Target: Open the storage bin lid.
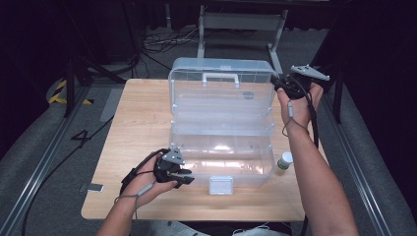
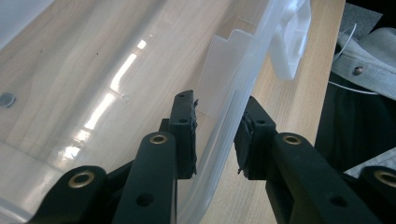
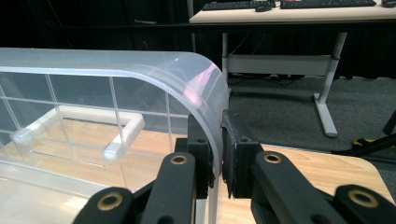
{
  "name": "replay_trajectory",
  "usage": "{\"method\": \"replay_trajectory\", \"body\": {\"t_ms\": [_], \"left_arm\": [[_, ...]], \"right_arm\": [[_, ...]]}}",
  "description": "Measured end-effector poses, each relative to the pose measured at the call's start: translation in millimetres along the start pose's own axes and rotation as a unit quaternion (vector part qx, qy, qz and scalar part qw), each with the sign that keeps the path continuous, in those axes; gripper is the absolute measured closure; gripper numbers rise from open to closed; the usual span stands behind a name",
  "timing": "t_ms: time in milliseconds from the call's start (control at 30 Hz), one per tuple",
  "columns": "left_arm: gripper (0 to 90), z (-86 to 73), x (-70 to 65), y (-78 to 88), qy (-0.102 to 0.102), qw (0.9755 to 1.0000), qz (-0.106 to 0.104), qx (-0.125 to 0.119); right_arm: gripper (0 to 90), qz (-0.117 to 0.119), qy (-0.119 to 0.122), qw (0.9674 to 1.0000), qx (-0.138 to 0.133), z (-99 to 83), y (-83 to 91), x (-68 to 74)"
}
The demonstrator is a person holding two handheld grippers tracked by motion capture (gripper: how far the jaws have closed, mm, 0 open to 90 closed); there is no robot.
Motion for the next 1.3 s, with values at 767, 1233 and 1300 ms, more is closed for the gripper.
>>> {"method": "replay_trajectory", "body": {"t_ms": [767,1233,1300], "left_arm": [[70.3,0.8,-0.3,-0.4,0.003,1.0,0.003,0.003],[70.3,1.0,-0.5,-0.7,0.004,1.0,0.003,0.003],[70.3,0.9,-0.6,-0.8,0.004,1.0,0.003,0.002]], "right_arm": [[84.2,0.0,-0.002,0.9999,0.01,-3.6,-27.9,-8.5],[84.1,0.011,-0.014,0.9996,0.02,-7.7,-42.6,-13.9],[84.1,0.012,-0.013,0.9996,0.022,-7.8,-44.9,-14.3]]}}
Point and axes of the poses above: each handheld gripper's, and its own axes: y roughly backward along the jaws, z roughly out of its top, x roughly to its left, the point moved 7 cm from there along -y, roughly forward along the jaws, and after that the axes turned 8 degrees about y, right-handed, at the moved point
